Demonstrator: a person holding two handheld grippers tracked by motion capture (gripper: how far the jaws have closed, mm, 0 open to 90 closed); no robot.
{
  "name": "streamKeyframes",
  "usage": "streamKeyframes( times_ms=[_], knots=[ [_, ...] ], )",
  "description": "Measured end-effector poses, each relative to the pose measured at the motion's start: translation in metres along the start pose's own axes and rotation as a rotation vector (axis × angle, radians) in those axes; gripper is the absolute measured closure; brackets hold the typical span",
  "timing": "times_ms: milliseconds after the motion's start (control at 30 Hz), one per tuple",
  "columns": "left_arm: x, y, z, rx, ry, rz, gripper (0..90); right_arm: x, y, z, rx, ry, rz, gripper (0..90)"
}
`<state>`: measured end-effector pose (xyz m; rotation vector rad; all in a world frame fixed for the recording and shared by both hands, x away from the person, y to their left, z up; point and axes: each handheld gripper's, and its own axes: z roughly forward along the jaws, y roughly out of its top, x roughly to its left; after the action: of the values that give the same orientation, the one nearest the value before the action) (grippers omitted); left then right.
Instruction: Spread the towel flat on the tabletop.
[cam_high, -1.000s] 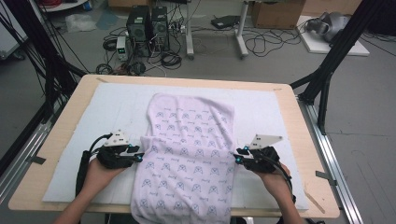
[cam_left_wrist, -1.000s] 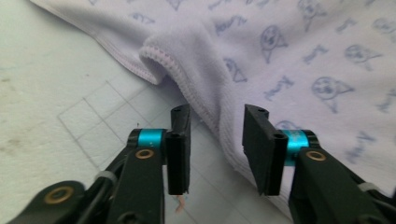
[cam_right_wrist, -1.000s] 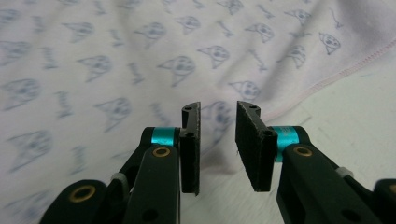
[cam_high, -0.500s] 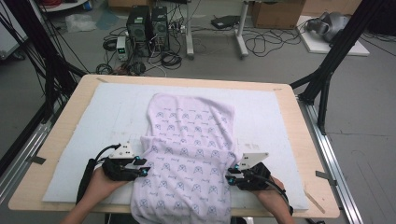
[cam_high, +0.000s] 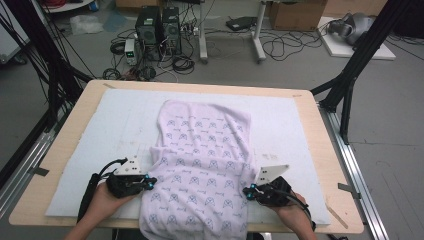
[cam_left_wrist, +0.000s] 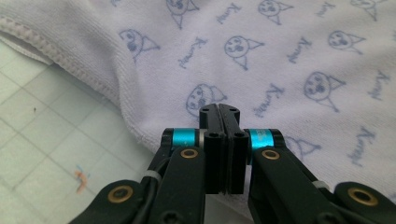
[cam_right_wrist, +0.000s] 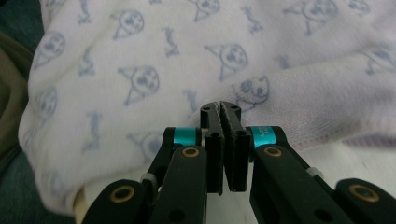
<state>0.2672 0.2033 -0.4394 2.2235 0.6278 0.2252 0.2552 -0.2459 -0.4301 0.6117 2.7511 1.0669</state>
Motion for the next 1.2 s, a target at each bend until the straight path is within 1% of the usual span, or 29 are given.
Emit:
streamKeyframes(
  times_ms=[100, 167, 200, 233, 267, 300, 367, 400, 433, 467, 500, 533, 567, 600, 633, 733, 800, 833, 867, 900, 933, 967, 1000, 1033, 1067, 1100, 1133, 1167, 1200],
  knots=[
    [-0.007, -0.006, -0.010, 0.004, -0.005, 0.005, 89.7, 0.004, -0.012, -0.019, -0.009, -0.014, 0.014, 88.5],
    [-0.011, -0.009, -0.018, -0.010, -0.021, 0.008, 87.7, 0.008, -0.018, -0.033, -0.024, -0.039, 0.023, 89.6],
    [-0.012, -0.009, -0.020, -0.009, -0.016, 0.010, 78.0, 0.010, -0.019, -0.040, -0.043, -0.050, 0.028, 88.6],
    [-0.013, -0.009, -0.022, -0.017, -0.021, 0.007, 73.4, 0.011, -0.019, -0.042, -0.062, -0.044, 0.030, 84.3],
    [-0.013, -0.008, -0.022, -0.023, -0.029, 0.015, 71.7, 0.013, -0.018, -0.043, -0.075, -0.030, 0.033, 82.0],
    [-0.014, -0.006, -0.021, -0.029, -0.034, 0.021, 68.6, 0.015, -0.016, -0.040, -0.077, -0.026, 0.021, 78.9],
    [-0.015, -0.003, -0.014, -0.024, -0.042, 0.018, 61.7, 0.019, -0.010, -0.029, -0.078, 0.007, -0.007, 71.6],
    [-0.015, -0.002, -0.010, -0.015, -0.046, 0.023, 58.5, 0.021, -0.007, -0.020, -0.067, 0.018, -0.015, 66.6],
    [-0.015, -0.002, -0.005, -0.002, -0.054, 0.019, 57.2, 0.022, -0.005, -0.014, -0.059, 0.030, -0.020, 65.5],
    [-0.015, -0.002, 0.002, 0.024, -0.054, 0.032, 57.6, 0.023, -0.003, -0.005, -0.042, 0.044, -0.024, 64.2],
    [-0.017, -0.003, 0.003, 0.001, -0.042, 0.049, 61.3, 0.024, -0.002, 0.004, -0.014, 0.048, -0.037, 65.7],
    [-0.016, -0.003, 0.002, 0.001, -0.045, 0.050, 71.7, 0.024, -0.001, 0.011, 0.006, 0.054, -0.053, 68.2],
    [-0.015, -0.003, 0.001, 0.008, -0.056, 0.049, 79.3, 0.025, -0.001, 0.011, -0.019, 0.055, -0.049, 77.3],
    [-0.016, -0.003, 0.000, 0.010, -0.060, 0.048, 86.7, 0.024, -0.001, 0.013, -0.023, 0.067, -0.035, 82.5],
    [-0.017, -0.004, -0.001, 0.008, -0.060, 0.051, 87.4, 0.023, -0.001, 0.013, -0.027, 0.085, -0.028, 87.3],
    [-0.021, -0.009, -0.006, 0.006, -0.072, 0.049, 88.2, 0.027, -0.002, 0.012, -0.025, 0.078, -0.045, 88.5],
    [-0.028, -0.015, -0.014, 0.010, -0.092, 0.057, 88.3, 0.030, -0.004, 0.009, -0.020, 0.098, -0.048, 88.7],
    [-0.034, -0.018, -0.019, 0.004, -0.107, 0.064, 88.3, 0.034, -0.006, 0.007, -0.017, 0.116, -0.051, 88.8],
    [-0.041, -0.020, -0.026, -0.007, -0.123, 0.084, 88.3, 0.040, -0.008, 0.003, -0.017, 0.150, -0.061, 88.7],
    [-0.047, -0.022, -0.034, -0.024, -0.141, 0.102, 88.1, 0.048, -0.009, -0.003, -0.026, 0.183, -0.083, 88.5],
    [-0.053, -0.024, -0.040, -0.042, -0.144, 0.116, 87.3, 0.056, -0.009, -0.009, -0.049, 0.196, -0.102, 87.3],
    [-0.055, -0.023, -0.044, -0.053, -0.138, 0.120, 83.3, 0.061, -0.008, -0.016, -0.080, 0.187, -0.107, 83.1],
    [-0.054, -0.021, -0.045, -0.057, -0.118, 0.117, 75.0, 0.062, -0.005, -0.021, -0.110, 0.179, -0.096, 78.7],
    [-0.050, -0.017, -0.043, -0.061, -0.097, 0.109, 66.1, 0.060, -0.001, -0.024, -0.120, 0.161, -0.091, 71.7],
    [-0.045, -0.014, -0.040, -0.059, -0.088, 0.103, 63.1, 0.056, 0.003, -0.023, -0.114, 0.124, -0.092, 68.2],
    [-0.039, -0.011, -0.035, -0.062, -0.074, 0.089, 61.0, 0.050, 0.008, -0.019, -0.097, 0.105, -0.092, 64.1],
    [-0.034, -0.009, -0.030, -0.050, -0.058, 0.084, 58.6, 0.045, 0.011, -0.014, -0.089, 0.098, -0.089, 60.0],
    [-0.030, -0.008, -0.024, -0.037, -0.051, 0.072, 56.5, 0.040, 0.014, -0.007, -0.083, 0.096, -0.074, 59.7],
    [-0.026, -0.008, -0.018, -0.022, -0.057, 0.065, 56.6, 0.035, 0.015, 0.000, -0.068, 0.109, -0.070, 59.7]
  ],
)
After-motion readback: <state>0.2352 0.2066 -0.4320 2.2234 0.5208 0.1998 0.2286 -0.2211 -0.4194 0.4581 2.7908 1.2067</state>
